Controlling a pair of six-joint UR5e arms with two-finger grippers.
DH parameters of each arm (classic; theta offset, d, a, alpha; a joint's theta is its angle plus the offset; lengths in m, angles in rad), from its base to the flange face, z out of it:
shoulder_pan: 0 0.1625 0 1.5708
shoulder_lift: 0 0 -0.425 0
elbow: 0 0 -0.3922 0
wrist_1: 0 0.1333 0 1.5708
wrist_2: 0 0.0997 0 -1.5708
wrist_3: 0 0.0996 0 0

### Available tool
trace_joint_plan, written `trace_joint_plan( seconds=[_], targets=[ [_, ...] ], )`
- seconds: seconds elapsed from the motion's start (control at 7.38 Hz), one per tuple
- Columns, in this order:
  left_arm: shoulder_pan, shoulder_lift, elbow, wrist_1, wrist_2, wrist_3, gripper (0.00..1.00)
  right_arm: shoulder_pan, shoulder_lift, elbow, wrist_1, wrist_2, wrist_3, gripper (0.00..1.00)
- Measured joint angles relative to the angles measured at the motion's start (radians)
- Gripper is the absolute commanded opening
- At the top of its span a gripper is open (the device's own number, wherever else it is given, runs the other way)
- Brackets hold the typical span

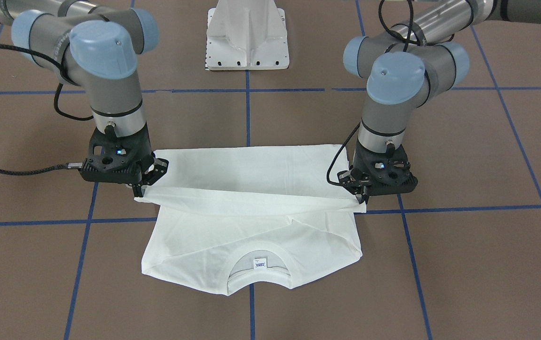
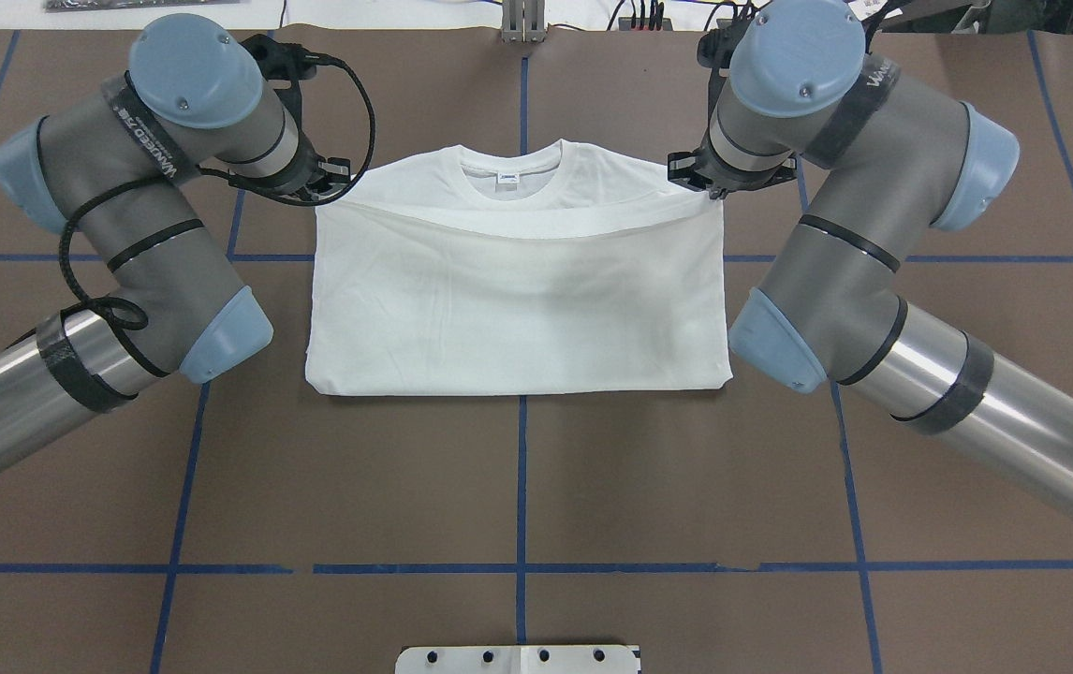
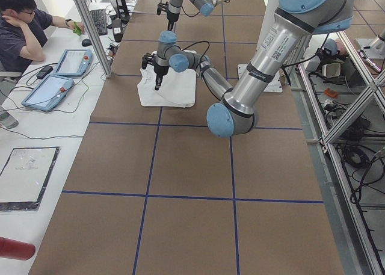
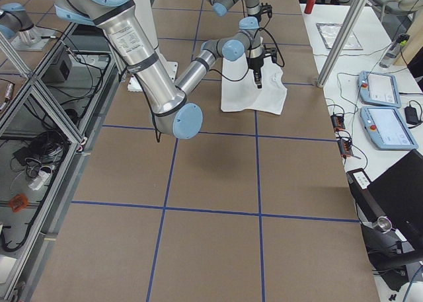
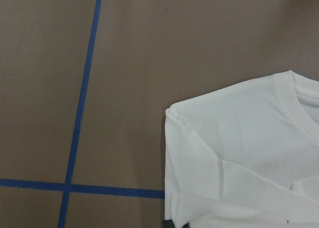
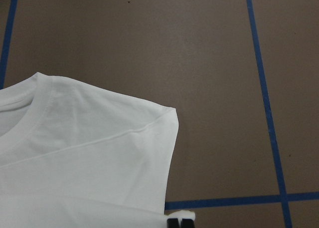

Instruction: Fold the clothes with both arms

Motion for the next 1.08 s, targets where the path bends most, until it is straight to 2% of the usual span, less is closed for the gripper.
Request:
trace_joint_plan(
  seconds=[0.27,0.54,0.68,0.81,1.08],
  targets=[
    [-0.011,-0.045,0.119,-0.082,-0.001,0.01,0.0,0.014,0.072,-0.149,0.053,-0.009,-0.02,0.0],
    [-0.021,-0.075,0.233,-0.169,-0.004,0.013,0.0,0.027,0.099,-0.256,0.134,-0.011,-0.03,0.0],
    [-0.022,-0.08,0.266,-0.193,-0.004,0.015,0.48,0.027,0.102,-0.284,0.159,-0.011,-0.036,0.46],
    [-0.023,-0.08,0.281,-0.204,-0.005,0.016,0.99,0.028,0.101,-0.295,0.17,-0.011,-0.043,0.99],
    [-0.026,-0.071,0.283,-0.222,-0.011,0.018,1.0,0.028,0.097,-0.304,0.183,-0.01,-0.055,1.0]
  ],
)
